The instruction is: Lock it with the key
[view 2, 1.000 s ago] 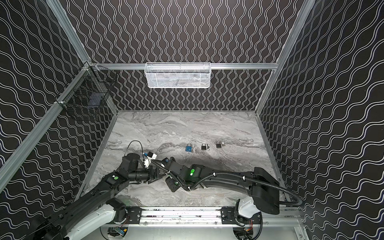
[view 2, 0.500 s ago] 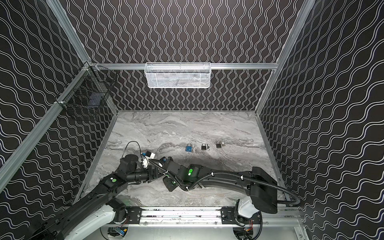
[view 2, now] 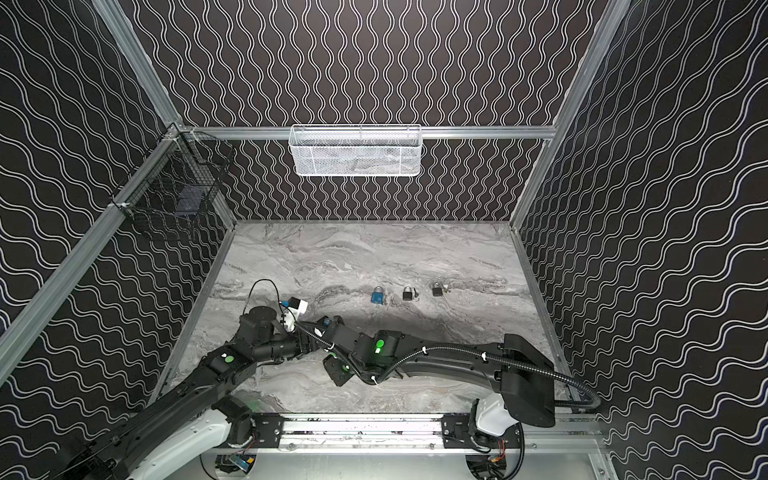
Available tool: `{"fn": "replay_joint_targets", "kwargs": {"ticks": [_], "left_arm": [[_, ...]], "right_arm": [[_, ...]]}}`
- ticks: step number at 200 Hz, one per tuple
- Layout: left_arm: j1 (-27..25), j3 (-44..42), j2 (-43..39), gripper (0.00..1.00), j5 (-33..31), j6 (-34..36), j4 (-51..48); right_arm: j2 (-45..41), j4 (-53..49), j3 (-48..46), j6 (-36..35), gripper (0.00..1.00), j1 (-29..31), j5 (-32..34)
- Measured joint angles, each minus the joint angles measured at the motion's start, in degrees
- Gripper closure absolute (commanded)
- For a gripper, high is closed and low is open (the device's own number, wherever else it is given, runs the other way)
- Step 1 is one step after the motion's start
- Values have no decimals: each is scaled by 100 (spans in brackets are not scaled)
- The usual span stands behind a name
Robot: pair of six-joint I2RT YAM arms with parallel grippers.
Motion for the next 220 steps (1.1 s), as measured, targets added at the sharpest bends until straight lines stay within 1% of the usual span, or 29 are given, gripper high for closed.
{"fn": "replay_joint_targets", "kwargs": {"ticks": [28, 44, 84, 127, 185, 220], "left_arm": [[0, 11, -44, 38, -11, 2, 2], [0, 11, -61, 44, -7, 2, 2], [0, -15, -52, 45, 46, 2, 90], [0, -28, -59, 62, 52, 2, 142], [0, -20, -168, 67, 50, 4, 101], [0, -20, -175, 77, 37, 9, 46]], "right_arm": [[-4, 0, 0, 0, 82, 4, -4], [-15, 0, 0, 2, 82, 4, 4], [-42, 0, 0, 22, 83, 4, 13], [-42, 2, 50, 20, 83, 4, 15], [31, -2, 160, 17, 82, 4, 13], [33, 0, 192, 17, 82, 4, 11]]}}
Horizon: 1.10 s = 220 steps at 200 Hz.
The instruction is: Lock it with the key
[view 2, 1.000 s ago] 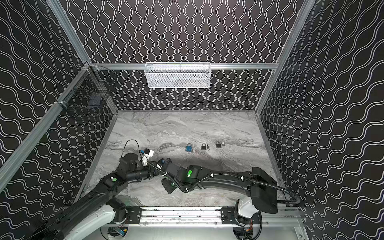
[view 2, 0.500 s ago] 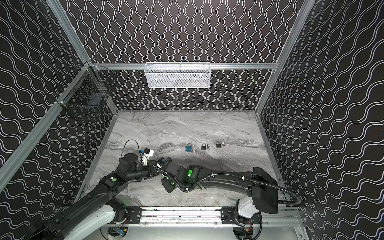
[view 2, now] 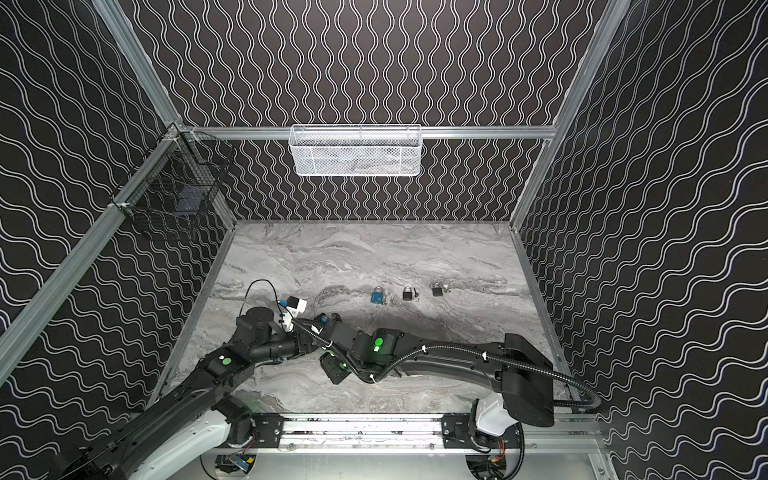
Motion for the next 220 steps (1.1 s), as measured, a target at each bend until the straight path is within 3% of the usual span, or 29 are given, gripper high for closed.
{"fn": "replay_joint_targets", "kwargs": {"ticks": [95, 137, 220], "left_arm": [[0, 24, -11, 100, -44, 13, -81], [-4, 31, 0, 100, -33, 13, -70], [-4, 240, 157, 100, -59, 57, -334]], "right_arm": [[11, -13, 0, 2, 80, 0, 2], [11, -9, -13, 4, 73, 0, 7], [-140, 149, -227, 151, 41, 4, 120]]}}
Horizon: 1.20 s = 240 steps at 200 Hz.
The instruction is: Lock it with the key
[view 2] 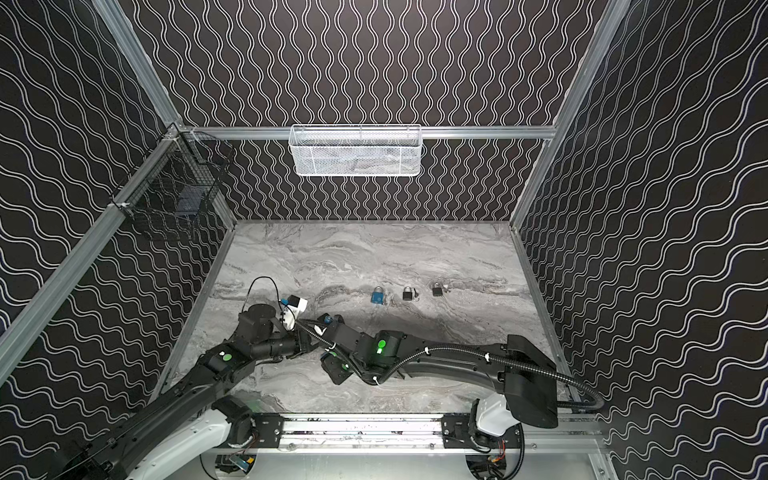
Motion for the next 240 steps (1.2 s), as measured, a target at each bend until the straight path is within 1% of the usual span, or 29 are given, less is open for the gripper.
{"fn": "replay_joint_targets", "kwargs": {"ticks": [15, 39, 59, 69, 85, 113, 141, 162, 188, 227, 240], "left_arm": [[0, 7, 0, 100, 4, -2, 9], [0, 9, 15, 100, -15, -2, 7], [0, 7, -9, 100, -57, -7, 11], [0, 7, -55, 100, -92, -15, 17], [0, -17, -186, 100, -166, -66, 59], [0, -179, -516, 100, -361, -297, 188], [0, -374, -782, 100, -568, -546, 437], [-2, -439, -881, 100, -682, -697, 544], [-9, -439, -831, 100, -741, -802, 680], [-48, -433, -756, 100, -743, -909, 793], [-61, -433, -780, 100, -743, -918, 793]], "right_arm": [[-55, 4, -46, 11, 32, 0, 11], [-203, 4, -186, 122, 24, 2, 33], [-535, 55, -450, 365, 23, 2, 57], [-802, 133, -669, 597, 23, 2, 74], [-1316, 278, -1043, 1130, 24, 2, 120], [-2365, 1049, -1969, 2463, 27, 0, 186], [-2892, 1917, -2717, 3620, 29, 2, 177], [-2898, 2553, -2994, 4210, 30, 2, 146], [-2621, 3401, -3193, 4656, 29, 7, -39], [-2190, 4350, -3353, 4977, 28, 7, -164], [-2092, 4575, -3357, 5027, 26, 7, -164]]}}
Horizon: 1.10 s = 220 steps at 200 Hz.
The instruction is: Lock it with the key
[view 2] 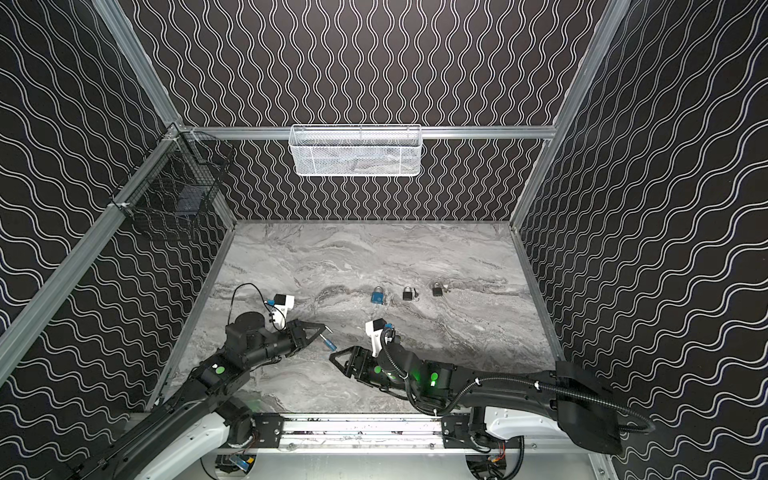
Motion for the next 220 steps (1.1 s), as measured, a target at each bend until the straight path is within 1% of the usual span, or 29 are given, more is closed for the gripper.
{"fn": "replay_joint_targets", "kwargs": {"ticks": [53, 117, 193, 220], "left_arm": [[-4, -17, -105, 100, 2, -46, 31], [-4, -90, -118, 100, 20, -153, 144], [-7, -234, -190, 100, -2, -201, 299], [-7, -302, -195, 100, -22, -291, 428]], "right_arm": [[442, 896, -210, 376, 27, -17, -68], [876, 1801, -251, 619, 29, -92, -142], [1484, 3082, -538, 922, 31, -522, -579], [1591, 3230, -503, 1001, 32, -579, -697]]}}
